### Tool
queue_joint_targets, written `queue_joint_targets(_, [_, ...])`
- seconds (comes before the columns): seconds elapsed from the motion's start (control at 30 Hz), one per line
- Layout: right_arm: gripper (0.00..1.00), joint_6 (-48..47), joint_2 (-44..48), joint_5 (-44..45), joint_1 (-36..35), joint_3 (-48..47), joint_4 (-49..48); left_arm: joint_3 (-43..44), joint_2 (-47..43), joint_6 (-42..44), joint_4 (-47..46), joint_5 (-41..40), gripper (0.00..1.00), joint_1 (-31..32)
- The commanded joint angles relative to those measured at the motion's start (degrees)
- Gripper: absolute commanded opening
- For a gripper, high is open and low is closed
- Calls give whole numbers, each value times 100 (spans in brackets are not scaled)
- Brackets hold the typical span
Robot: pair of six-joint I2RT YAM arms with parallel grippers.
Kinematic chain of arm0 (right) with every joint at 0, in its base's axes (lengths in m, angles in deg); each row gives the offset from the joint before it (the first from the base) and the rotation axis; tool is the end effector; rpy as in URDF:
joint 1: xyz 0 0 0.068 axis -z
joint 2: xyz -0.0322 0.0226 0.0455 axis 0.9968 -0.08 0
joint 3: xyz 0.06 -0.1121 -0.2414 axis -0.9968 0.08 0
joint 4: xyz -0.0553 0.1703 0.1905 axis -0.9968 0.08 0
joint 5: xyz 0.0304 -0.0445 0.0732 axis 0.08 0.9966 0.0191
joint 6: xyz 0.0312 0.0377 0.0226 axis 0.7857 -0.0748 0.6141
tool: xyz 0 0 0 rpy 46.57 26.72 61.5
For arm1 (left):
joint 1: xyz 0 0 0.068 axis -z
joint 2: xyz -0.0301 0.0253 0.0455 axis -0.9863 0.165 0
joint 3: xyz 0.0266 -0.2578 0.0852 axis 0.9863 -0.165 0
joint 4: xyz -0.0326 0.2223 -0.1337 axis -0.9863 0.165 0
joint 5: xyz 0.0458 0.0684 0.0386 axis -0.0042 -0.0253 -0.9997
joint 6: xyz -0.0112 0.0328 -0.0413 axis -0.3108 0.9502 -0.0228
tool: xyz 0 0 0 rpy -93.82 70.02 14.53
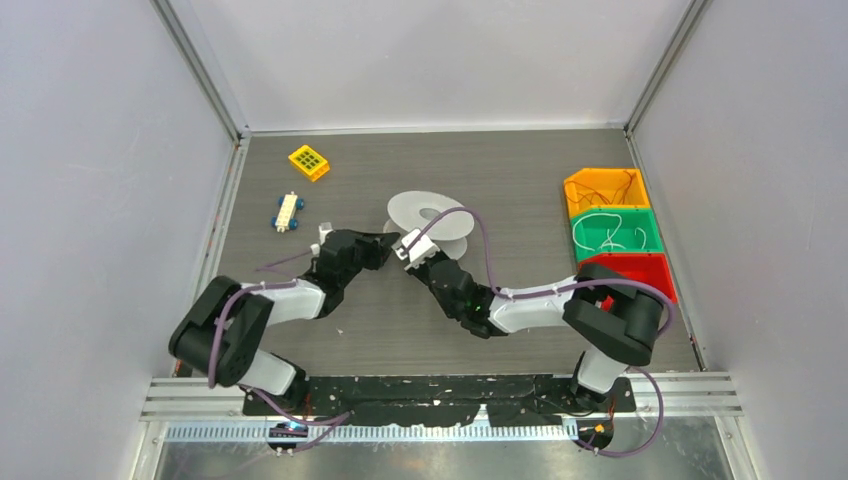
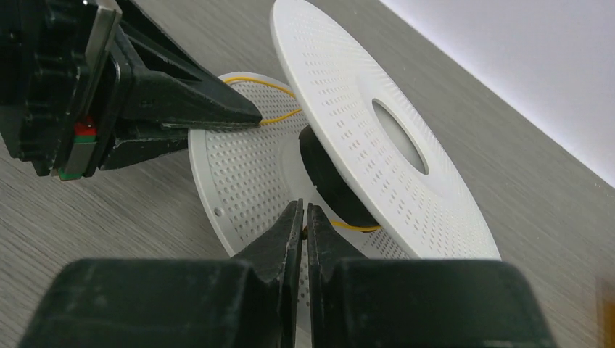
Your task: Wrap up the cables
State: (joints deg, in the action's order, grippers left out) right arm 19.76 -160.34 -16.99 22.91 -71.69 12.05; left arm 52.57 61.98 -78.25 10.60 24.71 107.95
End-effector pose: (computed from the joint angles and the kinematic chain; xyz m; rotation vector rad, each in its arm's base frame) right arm 0.1730 0.2881 0.1988 -0.7072 1.5548 0.0660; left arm 0.2395 -0.1223 0.1671 -1.3291 1.7832 -1.3258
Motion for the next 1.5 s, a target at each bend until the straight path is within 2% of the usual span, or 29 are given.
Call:
queue_joint_targets(0.0, [11,51,-311,201,-25,-39,-120,108,403,-486,-2597,475,0,48])
queue_joint_targets(0.27, [13,352,-816,370,-26,-303,390,-285,980,-697,-3290,507,0,48])
queue_joint_targets(0.53, [13,583,-1017,381,-25,-310,471,-589,1383,-672,-3650,438,0,51])
queue_joint_targets(0.7, [13,681,-1033,274,-21,-302,632,-594,1679,-739,-3846,508,9,42])
queue_joint_targets(0.77, [13,677,-1063,223,-25,-294,651,-634,1761,-708,-3851,522,10,31])
queue_joint_targets(1.1, [13,608,-1048,30,-28,-342,714,-753,1623,-578,-3542,496,25,-10])
queue_joint_targets(1.3, [13,593,-1041,13,-29,-305,694,-851,1388,-572,-3047,463,26,-11])
queue_joint_targets(1.47, [13,592,-1053,-11,-17,-290,653,-927,1059,-565,-2439,418,32,-11])
